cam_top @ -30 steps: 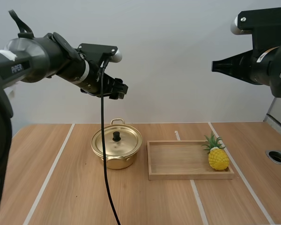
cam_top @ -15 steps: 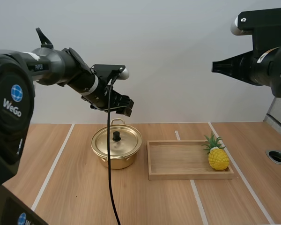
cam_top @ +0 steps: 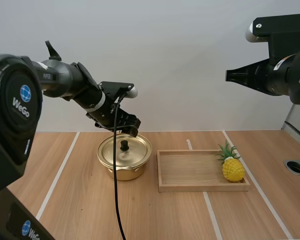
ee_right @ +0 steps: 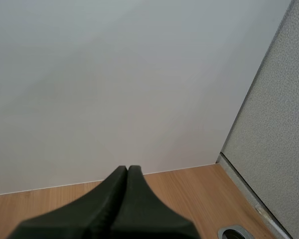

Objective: Open the pot, put the pineapple inside, and close it

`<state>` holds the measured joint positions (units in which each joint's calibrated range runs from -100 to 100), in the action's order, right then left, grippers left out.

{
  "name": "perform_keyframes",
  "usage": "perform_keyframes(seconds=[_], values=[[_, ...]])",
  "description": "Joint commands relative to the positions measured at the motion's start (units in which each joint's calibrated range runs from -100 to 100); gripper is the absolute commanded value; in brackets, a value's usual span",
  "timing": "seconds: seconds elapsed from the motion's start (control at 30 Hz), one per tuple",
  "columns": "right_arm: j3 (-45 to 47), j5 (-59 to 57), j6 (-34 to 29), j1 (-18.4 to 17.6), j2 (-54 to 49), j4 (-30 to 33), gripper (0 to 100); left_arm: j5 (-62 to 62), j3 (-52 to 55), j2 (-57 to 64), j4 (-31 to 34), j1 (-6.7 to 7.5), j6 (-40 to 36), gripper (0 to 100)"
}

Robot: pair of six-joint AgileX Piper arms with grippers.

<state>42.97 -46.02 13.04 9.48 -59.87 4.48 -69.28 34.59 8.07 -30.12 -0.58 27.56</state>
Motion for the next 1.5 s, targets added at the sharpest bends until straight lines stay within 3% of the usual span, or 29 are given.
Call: perform_keyframes(seconds=[0.0,1.47], values=[[-0.02,0.44,0.00,0.25,-0.30,-0.35,0,4.99,2.08,-0.12,0.83,0.20,0.56,100],[-0.02,-3.51,0.37,0.25,-0.30,-2.31,0,9.71,3.92,-7.44,-5.50,0.20,6.18,100]])
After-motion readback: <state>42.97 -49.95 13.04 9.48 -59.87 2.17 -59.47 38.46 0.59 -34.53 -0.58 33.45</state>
